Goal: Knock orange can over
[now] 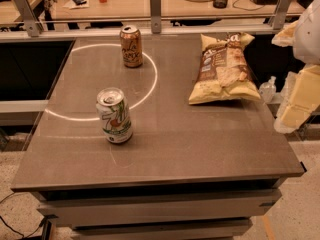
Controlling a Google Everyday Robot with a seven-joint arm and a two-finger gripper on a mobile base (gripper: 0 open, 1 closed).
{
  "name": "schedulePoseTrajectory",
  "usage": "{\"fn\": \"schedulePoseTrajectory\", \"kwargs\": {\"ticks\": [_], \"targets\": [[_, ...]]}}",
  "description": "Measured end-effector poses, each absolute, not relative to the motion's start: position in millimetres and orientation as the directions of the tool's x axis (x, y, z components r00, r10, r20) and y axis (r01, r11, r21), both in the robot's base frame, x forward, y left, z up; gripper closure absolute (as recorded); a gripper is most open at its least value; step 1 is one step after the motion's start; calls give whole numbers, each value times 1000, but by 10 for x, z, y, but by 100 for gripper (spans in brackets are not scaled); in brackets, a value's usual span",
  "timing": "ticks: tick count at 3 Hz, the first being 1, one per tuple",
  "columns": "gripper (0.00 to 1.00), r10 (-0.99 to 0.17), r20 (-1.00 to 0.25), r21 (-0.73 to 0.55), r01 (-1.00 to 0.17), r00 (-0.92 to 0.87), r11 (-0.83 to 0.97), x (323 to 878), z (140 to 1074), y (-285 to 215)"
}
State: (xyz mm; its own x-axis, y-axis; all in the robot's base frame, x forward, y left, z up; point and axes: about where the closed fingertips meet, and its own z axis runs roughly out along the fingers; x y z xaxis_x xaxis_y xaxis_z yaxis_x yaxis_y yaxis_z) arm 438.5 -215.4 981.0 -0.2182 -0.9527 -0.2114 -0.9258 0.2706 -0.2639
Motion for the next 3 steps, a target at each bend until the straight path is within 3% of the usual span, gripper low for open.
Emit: {"fn": "schedulePoseTrajectory", "kwargs": {"ticks": [2, 3], "targets": [[0, -937, -277, -293, -910, -214, 295, 4526, 9931, -2040], [0, -879, -414, -311, -871, -235, 380, 4880, 10116, -1833]]}}
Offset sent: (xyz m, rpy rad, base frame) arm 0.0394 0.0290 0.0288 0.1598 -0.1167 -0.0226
